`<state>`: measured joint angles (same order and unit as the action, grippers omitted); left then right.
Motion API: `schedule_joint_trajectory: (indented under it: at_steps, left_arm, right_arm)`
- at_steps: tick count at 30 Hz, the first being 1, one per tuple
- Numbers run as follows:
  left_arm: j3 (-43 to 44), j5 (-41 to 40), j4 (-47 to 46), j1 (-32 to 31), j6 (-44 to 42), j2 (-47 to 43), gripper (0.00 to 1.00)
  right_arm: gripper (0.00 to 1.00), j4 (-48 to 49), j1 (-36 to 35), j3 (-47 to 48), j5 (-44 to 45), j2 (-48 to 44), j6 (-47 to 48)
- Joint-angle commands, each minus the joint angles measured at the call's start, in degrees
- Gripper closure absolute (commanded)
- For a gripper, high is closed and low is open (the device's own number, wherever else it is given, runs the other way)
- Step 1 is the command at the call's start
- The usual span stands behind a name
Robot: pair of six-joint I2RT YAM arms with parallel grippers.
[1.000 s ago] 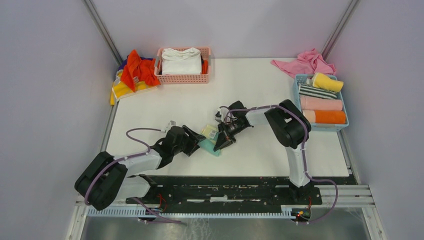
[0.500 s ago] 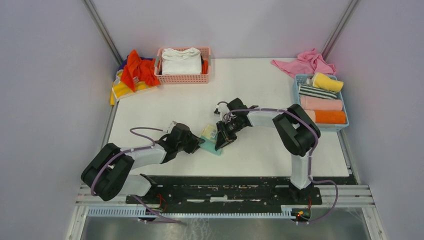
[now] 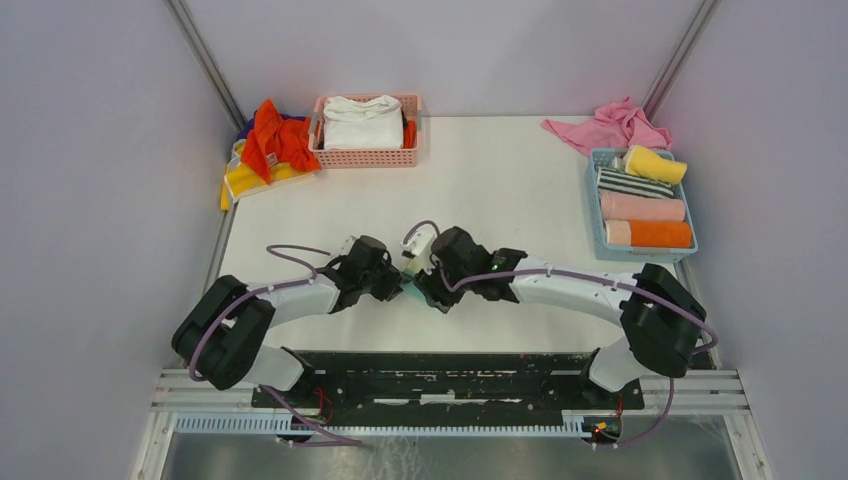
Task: Roll the towels
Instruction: Roll the towel at the center of the board.
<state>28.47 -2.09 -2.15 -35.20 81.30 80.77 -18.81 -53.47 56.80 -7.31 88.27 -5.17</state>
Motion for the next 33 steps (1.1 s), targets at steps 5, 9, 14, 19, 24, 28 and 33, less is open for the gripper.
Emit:
schedule_joint_trajectory:
  at_steps: [5,9,14,19,24,28,33]
  left_arm:
    - [2.2,1.6,9.8,0.1,-5.2,4.0,0.72]
    - [2.9,2.1,10.3,0.1,-5.7,4.4,0.72]
    - [3.4,2.6,10.8,0.1,-6.4,5.1,0.71]
    - [3.7,3.0,11.3,0.1,-6.5,5.5,0.70]
    - [2.2,3.9,12.3,0.9,-6.5,4.3,0.70]
    - [-0.2,4.0,13.7,2.6,-6.7,0.3,0.69]
    - [-2.0,2.1,16.4,4.0,-6.6,-7.0,0.56]
  right_arm:
    - [0.40,11.8,-12.3,-4.0,24.8,0.9,14.5]
    - [0.39,12.9,-15.4,-3.1,29.9,5.1,17.6]
    - [0.39,12.8,-16.7,-2.0,31.7,9.7,18.3]
    - [0.44,11.8,-17.0,-1.7,34.3,13.2,18.5]
    - [0.59,9.5,-17.0,-1.0,34.1,16.0,17.8]
    - [0.77,7.1,-17.0,0.6,29.8,16.6,16.8]
    - [0.90,4.0,-15.6,2.3,17.2,15.2,13.1]
